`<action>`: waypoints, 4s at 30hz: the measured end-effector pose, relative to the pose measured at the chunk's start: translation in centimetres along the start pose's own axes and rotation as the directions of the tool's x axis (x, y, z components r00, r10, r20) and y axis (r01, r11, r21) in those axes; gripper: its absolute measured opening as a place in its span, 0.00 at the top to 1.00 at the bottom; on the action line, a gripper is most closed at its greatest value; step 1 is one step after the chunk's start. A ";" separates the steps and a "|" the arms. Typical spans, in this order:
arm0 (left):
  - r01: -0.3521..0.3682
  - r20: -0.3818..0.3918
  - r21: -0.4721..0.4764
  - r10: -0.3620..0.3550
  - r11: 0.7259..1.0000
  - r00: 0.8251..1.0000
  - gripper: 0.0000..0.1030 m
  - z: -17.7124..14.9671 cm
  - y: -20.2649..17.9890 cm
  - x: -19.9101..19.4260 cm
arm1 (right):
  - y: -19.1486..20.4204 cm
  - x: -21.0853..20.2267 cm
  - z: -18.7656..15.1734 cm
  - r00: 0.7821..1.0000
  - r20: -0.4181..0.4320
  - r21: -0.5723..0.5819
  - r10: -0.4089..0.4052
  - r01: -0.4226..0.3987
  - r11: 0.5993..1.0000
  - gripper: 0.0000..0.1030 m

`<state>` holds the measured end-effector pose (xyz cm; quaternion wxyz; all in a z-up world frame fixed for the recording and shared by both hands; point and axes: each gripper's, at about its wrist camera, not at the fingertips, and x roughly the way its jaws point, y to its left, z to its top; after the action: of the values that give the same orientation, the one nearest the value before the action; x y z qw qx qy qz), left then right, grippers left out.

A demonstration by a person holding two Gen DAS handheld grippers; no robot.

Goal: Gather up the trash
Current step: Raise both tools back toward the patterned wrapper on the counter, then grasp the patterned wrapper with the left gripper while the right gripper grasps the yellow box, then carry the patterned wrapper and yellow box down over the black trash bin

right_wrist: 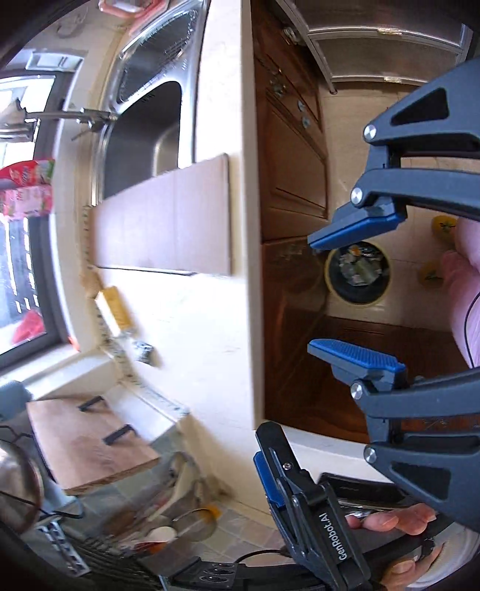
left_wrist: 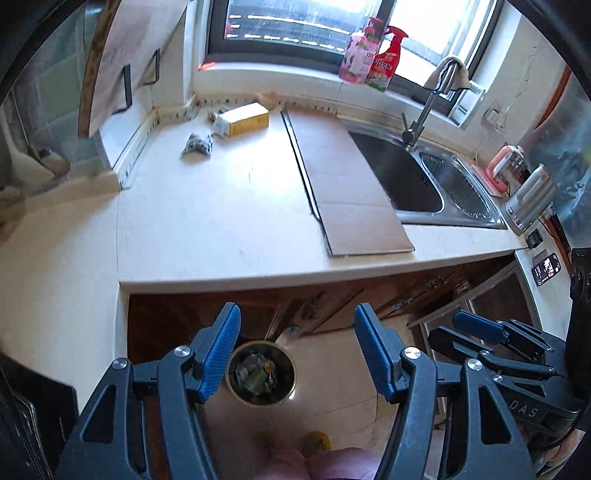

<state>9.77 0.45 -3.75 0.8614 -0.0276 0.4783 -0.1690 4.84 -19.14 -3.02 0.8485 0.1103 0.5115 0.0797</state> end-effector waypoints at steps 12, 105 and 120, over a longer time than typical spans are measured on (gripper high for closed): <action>-0.053 0.090 0.025 0.050 0.998 0.995 0.38 4.8 0.6 -0.8 | -0.2 -0.7 5.2 0.996 0.083 -0.006 -0.012 0.013 1.000 0.50; -0.411 -0.172 -0.267 0.376 0.872 0.910 0.65 29.5 20.1 28.5 | 7.1 41.7 41.9 0.963 -0.260 0.167 -0.069 0.115 0.979 0.26; -0.330 -0.167 -0.245 0.296 0.911 0.940 0.65 28.2 18.4 27.4 | 4.8 35.4 36.1 0.963 -0.268 0.069 0.021 -0.003 0.998 0.57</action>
<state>51.43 5.81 -14.69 0.8334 -0.0566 0.5486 0.0367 53.10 -9.54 -15.53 0.7664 0.1304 0.6237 0.0817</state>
